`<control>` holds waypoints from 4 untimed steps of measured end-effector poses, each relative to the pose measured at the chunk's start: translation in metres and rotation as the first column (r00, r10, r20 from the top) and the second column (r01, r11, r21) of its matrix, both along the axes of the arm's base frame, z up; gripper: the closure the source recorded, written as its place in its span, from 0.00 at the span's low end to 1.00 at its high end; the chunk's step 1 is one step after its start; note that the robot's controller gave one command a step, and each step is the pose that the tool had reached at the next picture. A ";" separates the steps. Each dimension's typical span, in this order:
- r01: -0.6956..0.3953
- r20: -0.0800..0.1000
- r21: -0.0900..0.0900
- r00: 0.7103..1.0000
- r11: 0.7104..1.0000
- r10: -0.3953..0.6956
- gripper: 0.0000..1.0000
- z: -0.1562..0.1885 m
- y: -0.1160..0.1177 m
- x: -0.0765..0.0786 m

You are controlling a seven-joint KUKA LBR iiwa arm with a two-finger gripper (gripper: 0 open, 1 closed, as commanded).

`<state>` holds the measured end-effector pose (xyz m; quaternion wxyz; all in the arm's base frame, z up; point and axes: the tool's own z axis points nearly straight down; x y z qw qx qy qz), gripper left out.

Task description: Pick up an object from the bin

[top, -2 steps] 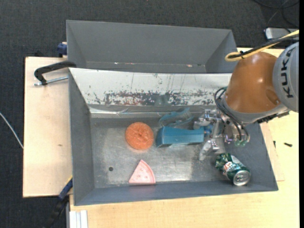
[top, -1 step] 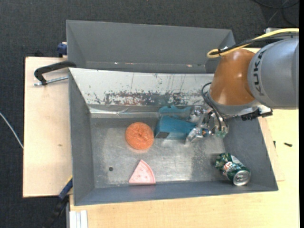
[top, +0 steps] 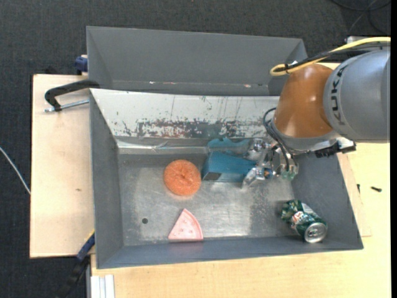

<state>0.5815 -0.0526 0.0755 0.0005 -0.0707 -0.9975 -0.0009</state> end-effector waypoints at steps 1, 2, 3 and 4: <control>0.019 -0.010 0.001 1.000 1.000 -0.019 1.00 0.041 0.005 -0.004; 0.029 -0.007 0.000 1.000 1.000 -0.029 1.00 0.084 0.003 -0.003; 0.034 0.003 -0.002 0.999 0.999 -0.034 1.00 0.107 0.004 0.000; 0.045 -0.004 -0.001 0.999 0.999 -0.045 1.00 0.124 0.007 -0.004</control>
Offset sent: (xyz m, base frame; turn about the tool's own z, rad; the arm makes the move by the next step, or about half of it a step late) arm -0.0016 -0.0004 0.0980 0.0364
